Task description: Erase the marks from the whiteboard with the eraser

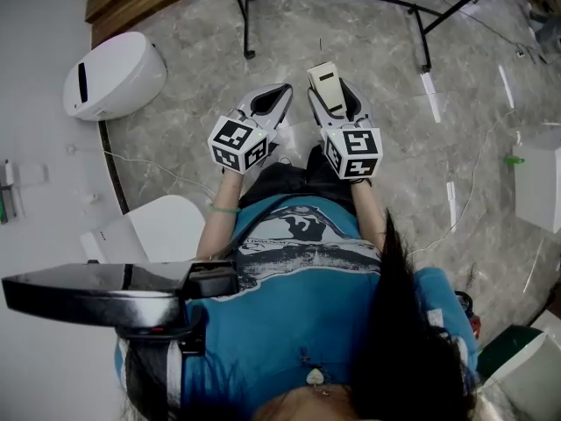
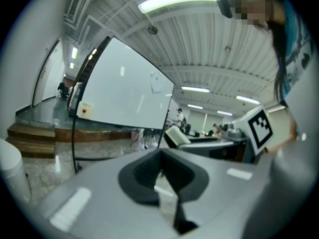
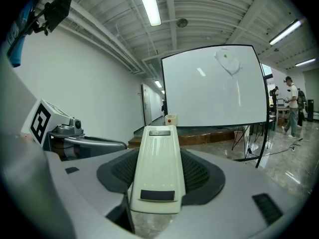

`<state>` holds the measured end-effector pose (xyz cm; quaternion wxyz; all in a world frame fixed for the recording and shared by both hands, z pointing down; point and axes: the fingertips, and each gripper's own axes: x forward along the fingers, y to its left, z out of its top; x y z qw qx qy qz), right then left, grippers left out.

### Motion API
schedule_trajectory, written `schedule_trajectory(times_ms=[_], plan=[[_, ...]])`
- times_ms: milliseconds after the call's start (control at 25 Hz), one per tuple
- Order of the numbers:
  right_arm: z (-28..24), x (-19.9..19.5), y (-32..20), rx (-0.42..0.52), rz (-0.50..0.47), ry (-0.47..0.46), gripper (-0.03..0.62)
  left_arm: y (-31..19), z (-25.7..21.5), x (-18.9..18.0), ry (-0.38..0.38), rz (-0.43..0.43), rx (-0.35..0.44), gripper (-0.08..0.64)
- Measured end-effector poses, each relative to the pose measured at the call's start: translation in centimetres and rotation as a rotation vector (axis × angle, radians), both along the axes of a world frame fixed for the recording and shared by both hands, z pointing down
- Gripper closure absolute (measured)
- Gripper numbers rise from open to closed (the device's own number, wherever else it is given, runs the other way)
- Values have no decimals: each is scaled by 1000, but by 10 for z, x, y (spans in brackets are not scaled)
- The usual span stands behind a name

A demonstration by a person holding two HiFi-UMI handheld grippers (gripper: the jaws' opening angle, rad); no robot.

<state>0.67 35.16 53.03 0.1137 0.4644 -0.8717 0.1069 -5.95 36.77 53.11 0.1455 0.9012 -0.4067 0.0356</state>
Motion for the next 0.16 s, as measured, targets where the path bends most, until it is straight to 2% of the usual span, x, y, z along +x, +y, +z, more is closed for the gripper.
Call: schedule_trajectory(times_ms=[160], plan=[[-2,7,6,4,-3,5,330,7,-1,8,-1,1,1,557]])
